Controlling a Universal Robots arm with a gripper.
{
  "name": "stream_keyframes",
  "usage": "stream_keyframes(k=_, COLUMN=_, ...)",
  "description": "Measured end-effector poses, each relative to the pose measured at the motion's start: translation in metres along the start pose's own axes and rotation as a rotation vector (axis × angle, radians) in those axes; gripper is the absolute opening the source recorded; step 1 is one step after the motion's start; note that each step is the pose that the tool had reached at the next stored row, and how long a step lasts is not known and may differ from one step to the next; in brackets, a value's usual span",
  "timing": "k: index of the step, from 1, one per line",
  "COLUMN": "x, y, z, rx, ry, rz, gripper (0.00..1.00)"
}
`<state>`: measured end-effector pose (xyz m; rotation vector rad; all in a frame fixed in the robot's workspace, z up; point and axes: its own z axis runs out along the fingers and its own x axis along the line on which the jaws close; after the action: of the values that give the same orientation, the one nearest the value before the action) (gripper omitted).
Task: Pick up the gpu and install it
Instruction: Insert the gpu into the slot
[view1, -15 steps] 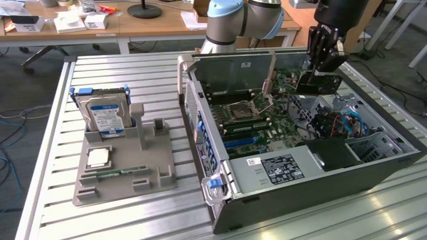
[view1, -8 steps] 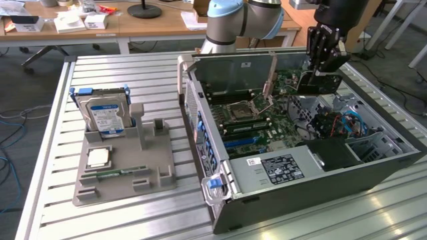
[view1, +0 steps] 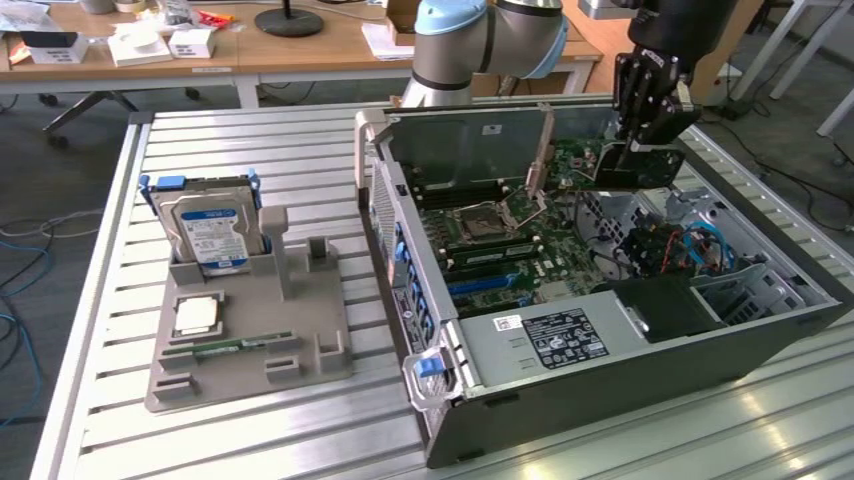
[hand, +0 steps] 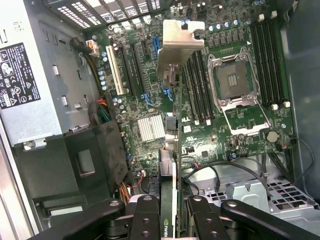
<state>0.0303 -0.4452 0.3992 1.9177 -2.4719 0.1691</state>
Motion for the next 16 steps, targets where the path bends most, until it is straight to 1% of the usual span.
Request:
stream_keyframes(k=3, x=0.0, y=0.0, z=0.0, rx=0.0, ry=0.0, rz=0.0, gripper=0.26)
stream_keyframes(k=4, x=0.0, y=0.0, z=0.0, rx=-0.0014, ry=-0.0005, rz=0.0, gripper=0.26)
stream_keyframes(k=6, x=0.0, y=0.0, z=0.0, rx=-0.0093, ry=-0.0031, rz=0.0, gripper=0.26)
stream_keyframes(k=7, x=0.0, y=0.0, z=0.0, rx=-0.015, ry=-0.0041, rz=-0.001, gripper=0.26)
stream_keyframes(k=9, x=0.0, y=0.0, z=0.0, rx=-0.0285, ry=-0.0062, rz=-0.002, gripper=0.26)
stream_keyframes(k=10, x=0.0, y=0.0, z=0.0, rx=-0.0337, ry=-0.0091, rz=-0.002, gripper=0.26)
stream_keyframes(k=11, x=0.0, y=0.0, z=0.0, rx=-0.037, ry=-0.0154, rz=-0.002, gripper=0.26)
stream_keyframes(k=12, x=0.0001, y=0.0, z=0.0001, rx=-0.0404, ry=-0.0251, rz=-0.001, gripper=0.26)
stream_keyframes(k=13, x=0.0003, y=-0.0001, z=0.0002, rx=-0.045, ry=-0.0407, rz=-0.001, gripper=0.26)
stream_keyframes(k=15, x=0.0007, y=-0.0002, z=0.0004, rx=-0.0546, ry=-0.0753, rz=0.001, gripper=0.26)
stream_keyframes(k=16, x=0.0009, y=-0.0002, z=0.0004, rx=-0.0592, ry=-0.089, rz=0.001, gripper=0.26)
